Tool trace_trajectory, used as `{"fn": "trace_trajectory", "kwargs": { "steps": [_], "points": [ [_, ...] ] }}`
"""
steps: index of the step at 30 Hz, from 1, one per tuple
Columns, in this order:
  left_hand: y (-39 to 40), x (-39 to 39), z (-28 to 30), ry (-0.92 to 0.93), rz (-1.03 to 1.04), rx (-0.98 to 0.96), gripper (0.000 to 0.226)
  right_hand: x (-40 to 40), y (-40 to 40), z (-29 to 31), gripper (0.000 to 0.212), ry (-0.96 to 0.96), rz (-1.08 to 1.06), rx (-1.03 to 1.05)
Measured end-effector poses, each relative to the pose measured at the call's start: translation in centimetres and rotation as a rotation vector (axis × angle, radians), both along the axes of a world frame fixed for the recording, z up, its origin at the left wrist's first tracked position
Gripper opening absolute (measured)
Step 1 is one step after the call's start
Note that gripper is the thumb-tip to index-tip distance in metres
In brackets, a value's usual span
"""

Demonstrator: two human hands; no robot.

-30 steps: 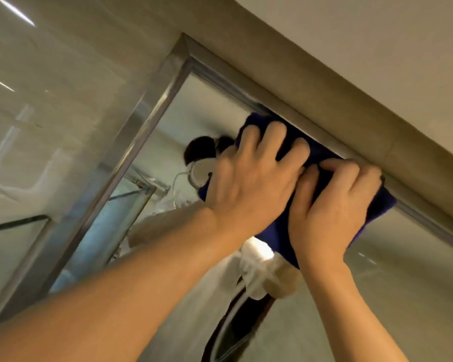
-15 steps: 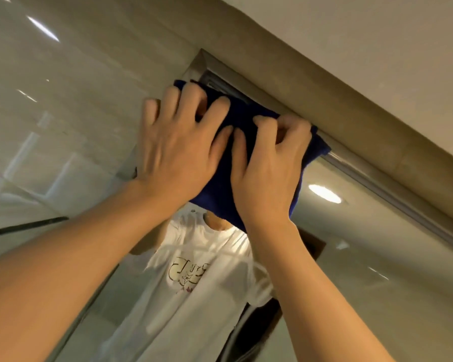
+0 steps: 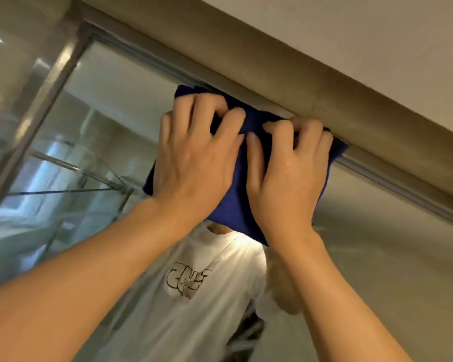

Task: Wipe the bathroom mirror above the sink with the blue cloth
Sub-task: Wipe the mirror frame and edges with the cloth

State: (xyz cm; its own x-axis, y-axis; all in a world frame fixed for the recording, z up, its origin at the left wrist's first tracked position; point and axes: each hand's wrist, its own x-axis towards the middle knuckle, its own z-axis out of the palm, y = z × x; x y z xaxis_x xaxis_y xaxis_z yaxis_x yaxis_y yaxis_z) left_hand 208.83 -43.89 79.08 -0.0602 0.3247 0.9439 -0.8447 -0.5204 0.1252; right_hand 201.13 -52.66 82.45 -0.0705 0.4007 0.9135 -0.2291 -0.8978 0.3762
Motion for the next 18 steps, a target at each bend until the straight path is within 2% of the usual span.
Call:
{"fn": "trace_trajectory", "kwargs": {
  "steps": [18],
  "points": [
    [-18.4,-18.2,0.7,-0.094,-0.077,0.038,0.019,-18.5,-18.8,-0.3,0.026,-0.123,-0.077,0.049]
  ]
}}
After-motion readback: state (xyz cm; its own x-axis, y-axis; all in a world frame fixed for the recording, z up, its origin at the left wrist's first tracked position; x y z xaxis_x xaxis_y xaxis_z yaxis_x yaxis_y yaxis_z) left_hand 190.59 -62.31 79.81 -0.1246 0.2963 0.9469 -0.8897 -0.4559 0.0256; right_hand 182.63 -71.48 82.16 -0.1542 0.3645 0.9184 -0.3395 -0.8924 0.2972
